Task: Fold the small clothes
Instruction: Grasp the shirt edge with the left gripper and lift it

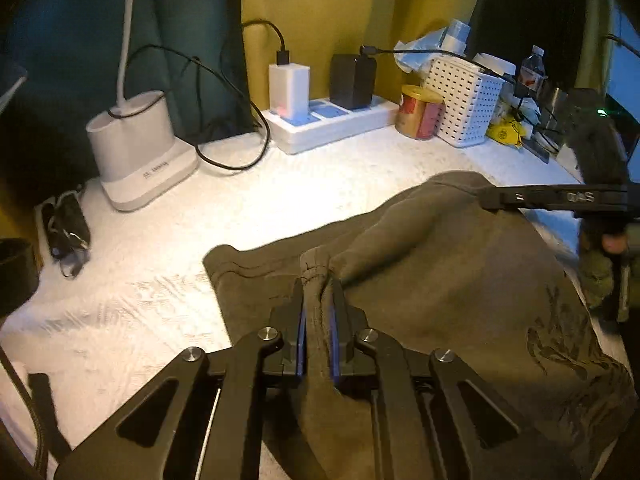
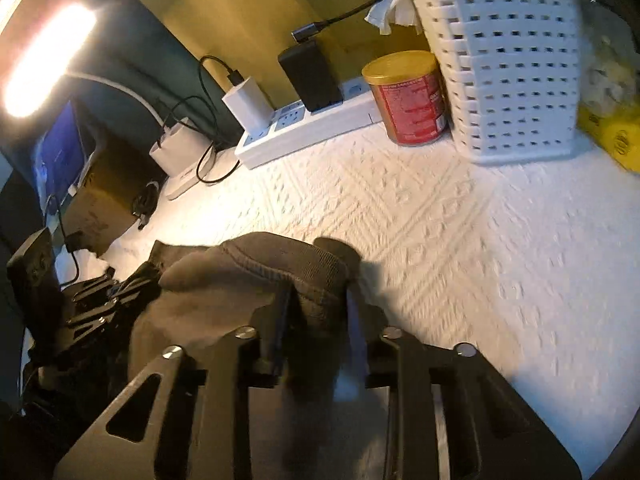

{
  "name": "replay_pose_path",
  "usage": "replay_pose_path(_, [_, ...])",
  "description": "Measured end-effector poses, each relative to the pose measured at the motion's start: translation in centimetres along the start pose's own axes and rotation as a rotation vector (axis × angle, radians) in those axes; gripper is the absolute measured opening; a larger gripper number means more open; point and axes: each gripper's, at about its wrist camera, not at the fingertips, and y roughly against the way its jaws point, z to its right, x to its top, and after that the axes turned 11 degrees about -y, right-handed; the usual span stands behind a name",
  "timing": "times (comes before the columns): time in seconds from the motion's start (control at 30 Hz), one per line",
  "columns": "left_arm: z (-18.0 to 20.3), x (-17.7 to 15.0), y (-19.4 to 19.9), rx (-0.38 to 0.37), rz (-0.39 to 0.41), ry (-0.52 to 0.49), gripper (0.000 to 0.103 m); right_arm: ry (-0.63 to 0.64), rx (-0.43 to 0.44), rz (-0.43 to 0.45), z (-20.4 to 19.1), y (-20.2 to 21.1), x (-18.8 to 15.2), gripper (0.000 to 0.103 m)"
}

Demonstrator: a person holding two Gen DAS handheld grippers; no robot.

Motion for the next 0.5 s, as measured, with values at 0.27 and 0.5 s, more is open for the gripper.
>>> replay_pose_path(0.27, [-1.0,0.3,3.6,0.073,0.138,0.040,0.007,0.188,-0.011,0.070,-4.4,0.3,2.2,0.013])
replay_pose_path(0.5, [-3.6,-1.0,1.5,0.034,0.055,0.129,0.007,0.208,-0.078,0.029,-5.2,-3.1,2.0,0.014])
